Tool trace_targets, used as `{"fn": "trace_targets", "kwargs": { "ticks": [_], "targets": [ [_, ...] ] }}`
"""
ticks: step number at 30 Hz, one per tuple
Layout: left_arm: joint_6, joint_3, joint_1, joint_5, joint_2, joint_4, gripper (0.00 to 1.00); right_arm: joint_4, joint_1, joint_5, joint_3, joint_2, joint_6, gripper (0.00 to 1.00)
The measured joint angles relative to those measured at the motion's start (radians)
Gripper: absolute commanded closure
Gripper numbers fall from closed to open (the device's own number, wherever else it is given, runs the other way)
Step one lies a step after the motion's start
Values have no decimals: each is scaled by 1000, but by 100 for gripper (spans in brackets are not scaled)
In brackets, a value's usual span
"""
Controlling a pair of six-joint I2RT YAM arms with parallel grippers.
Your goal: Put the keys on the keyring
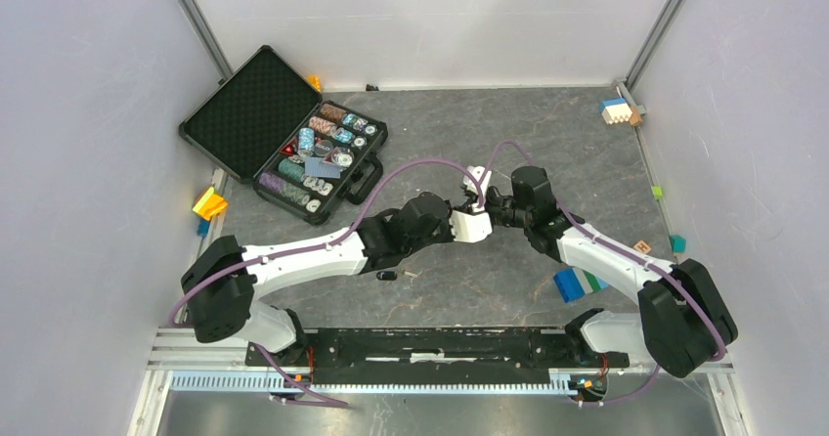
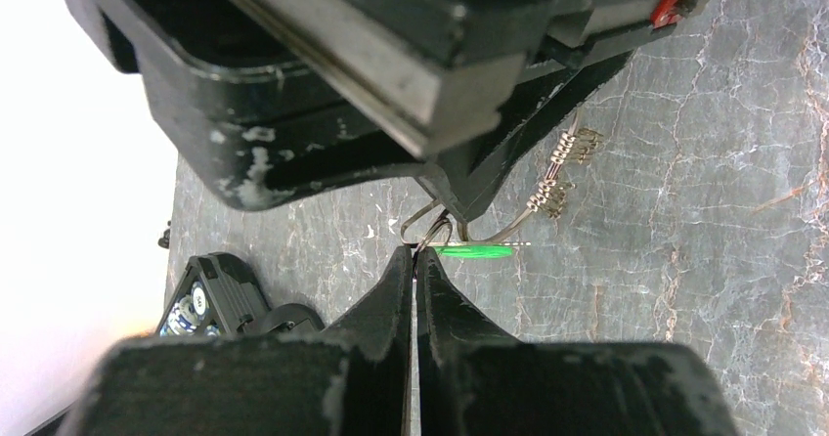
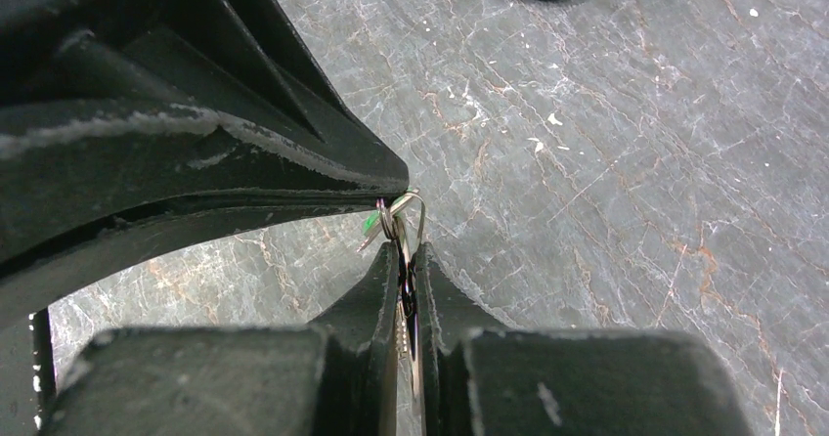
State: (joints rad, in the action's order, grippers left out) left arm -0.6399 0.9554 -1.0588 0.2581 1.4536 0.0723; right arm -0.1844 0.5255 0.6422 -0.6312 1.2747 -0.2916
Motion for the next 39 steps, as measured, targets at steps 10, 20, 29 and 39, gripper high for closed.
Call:
{"fn": "trace_targets", "kwargs": {
  "ticks": [10,20,29,39],
  "targets": [
    [18,1,-3,34,2,-21,98,-19,-3,-1,0,0,-1,100],
    [28,1,-4,66,10,-43,98,-35,-4,-8,0,3,-1,100],
    [46,1,-4,86,10,-56,98,-48,-4,-13,0,3,-1,100],
    [71,1,-3,102,10,-71,98,-61,-4,-18,0,4,-1,100]
  ]
}}
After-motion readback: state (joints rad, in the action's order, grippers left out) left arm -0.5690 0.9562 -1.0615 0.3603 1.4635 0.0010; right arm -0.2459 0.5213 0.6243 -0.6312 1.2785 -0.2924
